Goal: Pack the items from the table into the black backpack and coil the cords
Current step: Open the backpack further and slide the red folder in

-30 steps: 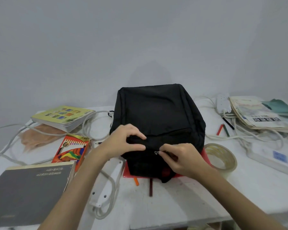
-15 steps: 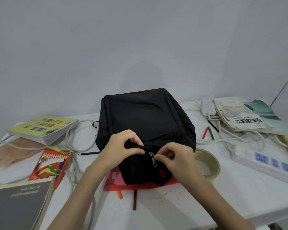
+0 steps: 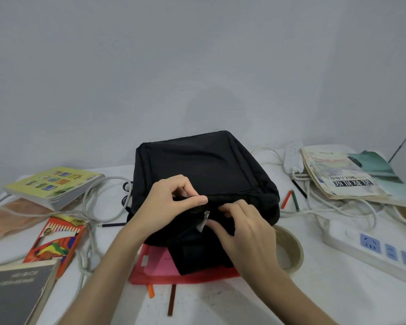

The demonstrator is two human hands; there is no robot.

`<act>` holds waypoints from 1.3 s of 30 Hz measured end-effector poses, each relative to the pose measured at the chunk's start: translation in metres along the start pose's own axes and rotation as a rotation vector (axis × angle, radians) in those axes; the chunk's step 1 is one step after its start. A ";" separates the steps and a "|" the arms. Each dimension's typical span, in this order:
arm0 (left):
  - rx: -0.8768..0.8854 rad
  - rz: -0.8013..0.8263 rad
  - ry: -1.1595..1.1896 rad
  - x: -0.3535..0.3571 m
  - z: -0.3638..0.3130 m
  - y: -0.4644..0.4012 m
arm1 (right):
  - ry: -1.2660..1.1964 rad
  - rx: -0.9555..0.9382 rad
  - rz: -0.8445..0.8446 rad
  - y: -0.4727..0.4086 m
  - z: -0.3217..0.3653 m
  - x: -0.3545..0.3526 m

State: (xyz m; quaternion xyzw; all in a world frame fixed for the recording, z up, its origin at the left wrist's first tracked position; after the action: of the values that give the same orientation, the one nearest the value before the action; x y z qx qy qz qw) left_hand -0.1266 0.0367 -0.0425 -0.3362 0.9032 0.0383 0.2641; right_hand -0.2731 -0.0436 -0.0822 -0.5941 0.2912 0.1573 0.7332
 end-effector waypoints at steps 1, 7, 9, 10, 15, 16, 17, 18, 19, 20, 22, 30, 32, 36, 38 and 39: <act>-0.013 -0.001 0.003 0.000 -0.001 -0.001 | -0.022 -0.005 -0.010 0.000 -0.001 0.000; -0.094 0.065 0.096 0.020 -0.002 -0.009 | -0.093 -0.044 -0.039 -0.004 -0.009 0.014; -0.120 0.068 0.126 0.024 0.001 -0.014 | -0.187 0.000 0.018 -0.006 -0.015 0.016; -0.125 0.065 0.132 0.024 0.004 -0.017 | -0.266 0.055 0.059 -0.008 -0.019 0.014; -0.141 0.008 0.136 0.015 0.013 -0.025 | -0.574 0.163 0.418 -0.024 -0.055 0.001; -0.148 -0.026 0.141 0.010 0.014 -0.025 | -0.548 0.134 0.461 -0.029 -0.067 -0.005; -0.159 -0.075 0.162 0.002 0.015 -0.025 | -0.495 0.119 0.485 -0.032 -0.083 -0.013; -0.179 -0.136 0.203 -0.007 0.016 -0.026 | -0.431 0.131 0.499 -0.036 -0.103 -0.019; -0.204 -0.199 0.258 -0.016 0.017 -0.027 | -0.377 0.169 0.514 -0.039 -0.125 -0.024; -0.225 -0.243 0.309 -0.024 0.017 -0.028 | -0.343 0.216 0.536 -0.041 -0.148 -0.025; -0.240 -0.270 0.338 -0.033 0.016 -0.031 | -0.325 0.291 0.602 -0.045 -0.186 -0.011; -0.206 -0.389 0.303 -0.037 0.005 -0.053 | -0.298 0.481 0.541 -0.045 -0.226 0.075; -0.221 -0.525 0.202 -0.043 0.014 -0.066 | -0.302 0.494 0.464 -0.049 -0.219 0.069; -0.300 -0.743 -0.005 -0.051 0.041 -0.086 | -0.287 0.368 0.310 -0.058 -0.190 0.035; -0.341 -0.783 -0.083 -0.052 0.057 -0.093 | -0.363 0.350 0.333 -0.055 -0.171 0.016; -0.370 -0.783 -0.145 -0.052 0.066 -0.097 | -0.398 0.338 0.417 -0.049 -0.162 0.008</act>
State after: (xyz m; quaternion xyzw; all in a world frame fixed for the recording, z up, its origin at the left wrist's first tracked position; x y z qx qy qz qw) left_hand -0.0033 0.0089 -0.0627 -0.6914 0.6646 0.1197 0.2568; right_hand -0.2775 -0.2121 -0.0689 -0.3494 0.2796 0.3663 0.8158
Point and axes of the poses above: each hand's wrist, its own y-axis away from the middle knuckle, its own x-axis out of the palm, z = x × y, the point moved 3 cm from there along -y, towards the middle knuckle, and after that the axes turned 14 degrees about -x, right-handed, at the moved point
